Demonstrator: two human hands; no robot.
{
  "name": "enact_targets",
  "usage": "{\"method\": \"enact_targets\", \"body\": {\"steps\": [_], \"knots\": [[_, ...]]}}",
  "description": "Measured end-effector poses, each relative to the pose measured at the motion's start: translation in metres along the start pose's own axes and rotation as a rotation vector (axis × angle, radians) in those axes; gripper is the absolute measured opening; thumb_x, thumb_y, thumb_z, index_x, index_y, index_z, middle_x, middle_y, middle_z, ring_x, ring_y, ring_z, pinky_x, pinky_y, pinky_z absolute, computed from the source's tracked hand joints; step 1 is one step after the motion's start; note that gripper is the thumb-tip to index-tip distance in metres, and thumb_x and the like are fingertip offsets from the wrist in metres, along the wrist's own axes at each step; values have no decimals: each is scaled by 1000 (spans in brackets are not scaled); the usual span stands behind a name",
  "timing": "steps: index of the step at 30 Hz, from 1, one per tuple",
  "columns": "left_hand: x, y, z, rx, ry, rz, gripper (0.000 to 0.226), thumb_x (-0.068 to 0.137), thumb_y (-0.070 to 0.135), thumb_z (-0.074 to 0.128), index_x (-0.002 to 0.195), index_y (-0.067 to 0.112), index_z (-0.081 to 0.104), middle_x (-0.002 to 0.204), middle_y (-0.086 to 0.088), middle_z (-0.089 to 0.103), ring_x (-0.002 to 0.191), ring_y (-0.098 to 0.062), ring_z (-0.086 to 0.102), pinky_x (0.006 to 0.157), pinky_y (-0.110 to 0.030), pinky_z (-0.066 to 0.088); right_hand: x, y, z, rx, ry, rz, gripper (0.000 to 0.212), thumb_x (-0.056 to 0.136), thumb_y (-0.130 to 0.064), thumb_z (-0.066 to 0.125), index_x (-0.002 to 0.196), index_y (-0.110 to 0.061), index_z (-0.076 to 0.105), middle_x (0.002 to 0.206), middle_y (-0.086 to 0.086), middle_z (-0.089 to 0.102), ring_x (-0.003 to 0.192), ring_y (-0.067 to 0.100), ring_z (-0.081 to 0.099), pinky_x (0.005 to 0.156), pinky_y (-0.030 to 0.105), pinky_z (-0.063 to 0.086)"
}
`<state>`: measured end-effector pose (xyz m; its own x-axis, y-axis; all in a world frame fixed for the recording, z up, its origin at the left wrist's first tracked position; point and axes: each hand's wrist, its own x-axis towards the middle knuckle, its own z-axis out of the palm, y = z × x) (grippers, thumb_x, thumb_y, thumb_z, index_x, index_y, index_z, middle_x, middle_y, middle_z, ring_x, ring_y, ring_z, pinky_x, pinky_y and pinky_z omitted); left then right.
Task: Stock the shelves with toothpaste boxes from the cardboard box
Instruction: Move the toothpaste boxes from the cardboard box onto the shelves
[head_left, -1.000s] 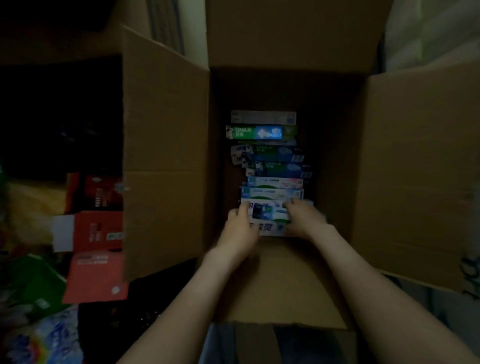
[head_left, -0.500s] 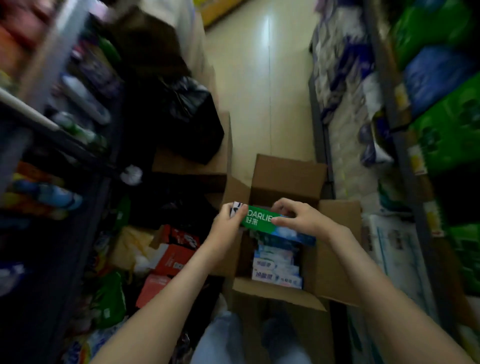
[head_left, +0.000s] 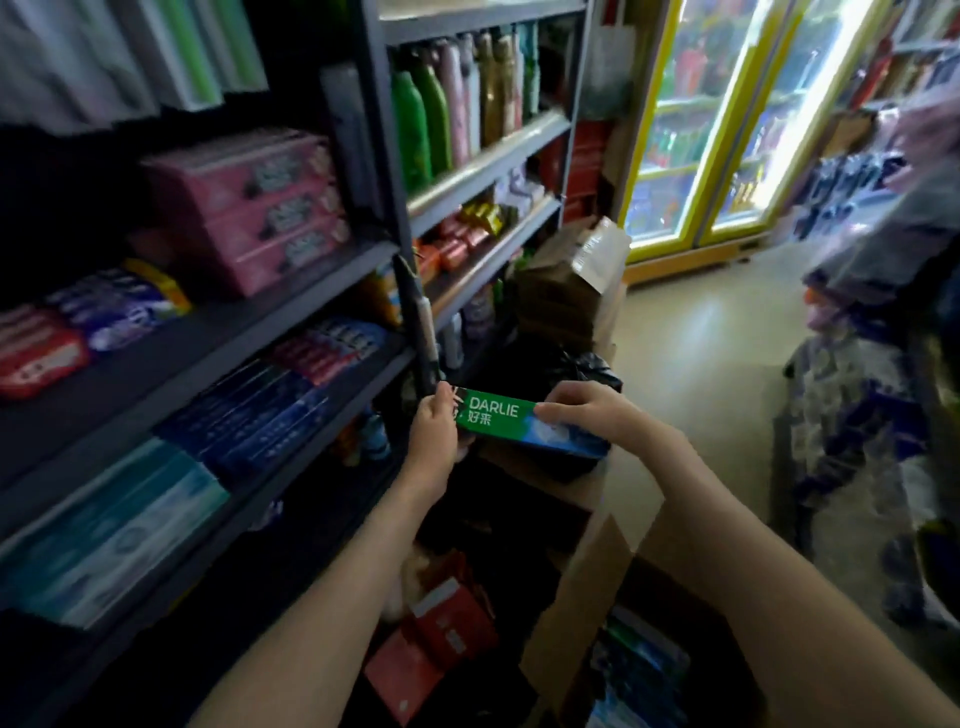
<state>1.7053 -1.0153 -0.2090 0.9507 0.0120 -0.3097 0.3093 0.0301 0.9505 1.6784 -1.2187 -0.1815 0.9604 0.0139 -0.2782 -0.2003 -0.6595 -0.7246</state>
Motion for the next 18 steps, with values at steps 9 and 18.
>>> {"method": "enact_targets", "body": {"steps": [9, 18], "knots": [[-12, 46, -159, -105, 446, 155, 42, 101, 48, 26, 111, 15, 50, 106, -5, 55, 97, -21, 54, 85, -37, 43, 72, -127, 75, 162, -53, -180, 29, 84, -38, 68, 101, -14, 65, 88, 3, 65, 70, 14, 61, 58, 30, 53], [-50, 80, -276, 3, 800, 291, 35, 104, 41, 23, 111, 16, 46, 88, 5, 51, 77, -7, 50, 61, -24, 35, 88, -261, 160, 109, -132, -409, 26, 89, -36, 64, 77, -13, 62, 67, -1, 60, 64, 16, 59, 59, 18, 47]]}}
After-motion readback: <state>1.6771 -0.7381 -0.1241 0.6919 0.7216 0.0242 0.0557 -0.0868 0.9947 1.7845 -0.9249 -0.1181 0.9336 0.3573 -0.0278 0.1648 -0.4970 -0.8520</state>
